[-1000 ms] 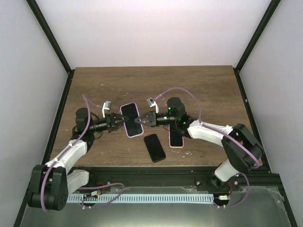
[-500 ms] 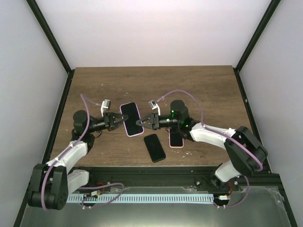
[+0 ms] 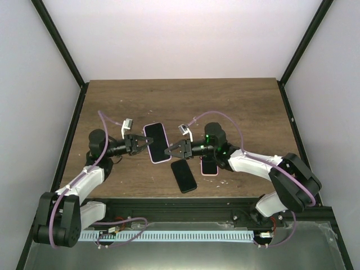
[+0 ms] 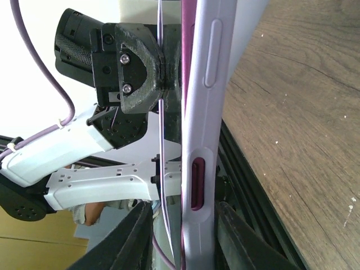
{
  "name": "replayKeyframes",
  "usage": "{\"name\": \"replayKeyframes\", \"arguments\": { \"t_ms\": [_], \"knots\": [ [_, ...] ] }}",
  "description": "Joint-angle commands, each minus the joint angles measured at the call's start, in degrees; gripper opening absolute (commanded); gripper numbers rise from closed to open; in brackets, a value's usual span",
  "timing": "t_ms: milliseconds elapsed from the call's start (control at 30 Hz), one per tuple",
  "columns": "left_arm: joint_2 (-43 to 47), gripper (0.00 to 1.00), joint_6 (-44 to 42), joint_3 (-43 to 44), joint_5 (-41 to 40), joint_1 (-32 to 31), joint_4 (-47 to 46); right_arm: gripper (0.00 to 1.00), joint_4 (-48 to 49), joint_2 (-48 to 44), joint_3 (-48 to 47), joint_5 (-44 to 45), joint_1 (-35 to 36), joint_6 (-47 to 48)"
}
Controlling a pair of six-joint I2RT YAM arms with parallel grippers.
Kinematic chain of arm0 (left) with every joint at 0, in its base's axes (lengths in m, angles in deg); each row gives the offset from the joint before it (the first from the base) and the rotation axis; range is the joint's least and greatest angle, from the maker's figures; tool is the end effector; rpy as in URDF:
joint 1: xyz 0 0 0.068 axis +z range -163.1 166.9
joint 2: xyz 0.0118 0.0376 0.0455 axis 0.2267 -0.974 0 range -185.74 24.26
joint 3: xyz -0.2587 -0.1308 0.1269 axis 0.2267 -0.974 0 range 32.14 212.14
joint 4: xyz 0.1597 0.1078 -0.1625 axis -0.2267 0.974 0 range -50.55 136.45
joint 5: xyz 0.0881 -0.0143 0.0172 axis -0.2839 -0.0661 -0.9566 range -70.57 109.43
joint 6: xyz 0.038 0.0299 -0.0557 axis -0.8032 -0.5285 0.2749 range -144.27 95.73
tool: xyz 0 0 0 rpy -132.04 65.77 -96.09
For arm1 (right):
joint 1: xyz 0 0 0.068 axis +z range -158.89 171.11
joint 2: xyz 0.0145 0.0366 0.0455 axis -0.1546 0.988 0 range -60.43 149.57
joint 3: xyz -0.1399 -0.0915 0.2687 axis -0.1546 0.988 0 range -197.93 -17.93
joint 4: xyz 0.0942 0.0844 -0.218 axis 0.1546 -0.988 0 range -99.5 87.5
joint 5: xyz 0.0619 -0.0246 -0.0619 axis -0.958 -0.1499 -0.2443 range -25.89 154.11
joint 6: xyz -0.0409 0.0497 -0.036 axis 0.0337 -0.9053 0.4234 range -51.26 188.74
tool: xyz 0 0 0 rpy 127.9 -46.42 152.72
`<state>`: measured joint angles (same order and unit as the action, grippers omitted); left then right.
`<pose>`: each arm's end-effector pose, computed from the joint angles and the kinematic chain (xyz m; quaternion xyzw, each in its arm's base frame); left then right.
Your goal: Put the phone into the phone case
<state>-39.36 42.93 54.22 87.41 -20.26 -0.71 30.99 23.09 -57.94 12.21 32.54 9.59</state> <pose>0.1868 -0.0810 0.2770 0.0413 0.7090 -0.6688 0.2198 0.1982 0.2397 0.2826 -0.1718 0.7240 0.6587 0.1113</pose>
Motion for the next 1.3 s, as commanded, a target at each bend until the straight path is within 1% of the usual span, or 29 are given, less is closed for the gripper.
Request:
{"name": "replayKeyframes", "arguments": {
  "t_ms": [0, 167, 467, 633, 667, 733, 867, 933, 1000, 1167, 1267],
  "knots": [
    [0.2, 0.04, -5.5, 2.0, -0.1, -0.1, 1.3, 0.3, 0.2, -1.0, 0.3, -0.9, -0.2, -0.5],
    [0.5, 0.04, -6.6, 2.0, -0.7, 0.0, 2.6, 0.38, -0.5, -0.4, 0.4, -0.9, 0.0, -0.8],
    [0.5, 0.03, -7.0, 2.7, -1.0, -0.1, 3.1, 0.36, -1.6, 1.5, -0.4, -1.9, 1.2, -0.9],
    [1.4, 0.01, -8.4, 3.3, -1.6, 0.0, 5.8, 0.33, -3.7, 1.6, -1.2, -1.7, 1.3, -0.3],
    [1.8, 0.01, -8.8, 3.4, -1.8, -0.1, 6.3, 0.32, -4.0, 1.7, -1.3, -1.7, 1.3, -0.1],
    [2.6, 0.01, -11.0, 4.1, -2.3, 0.0, 9.5, 0.26, -4.3, 1.6, -1.3, -1.6, 1.4, -0.1],
    [4.6, 0.01, -18.7, 6.5, -3.8, -0.1, 20.3, 0.11, -4.4, 1.4, -1.0, -1.1, 1.4, -0.5],
    [5.5, 0.01, -22.7, 7.8, -4.7, -0.1, 26.2, 0.07, -4.0, 1.4, -0.7, -0.9, 1.4, -0.9],
    [6.1, 0.01, -25.6, 8.9, -5.4, -0.1, 30.4, 0.05, -3.3, 1.3, -0.5, -0.7, 1.4, -1.3],
    [6.6, 0.01, -25.1, 9.6, -4.5, -0.1, 31.1, 0.06, -2.8, 1.3, -0.5, -0.5, 1.5, -1.7],
    [6.7, 0.01, -23.2, 9.7, -2.9, -0.1, 29.8, 0.14, -3.0, 0.6, -0.6, -0.2, 1.4, -1.0]
  ]
}}
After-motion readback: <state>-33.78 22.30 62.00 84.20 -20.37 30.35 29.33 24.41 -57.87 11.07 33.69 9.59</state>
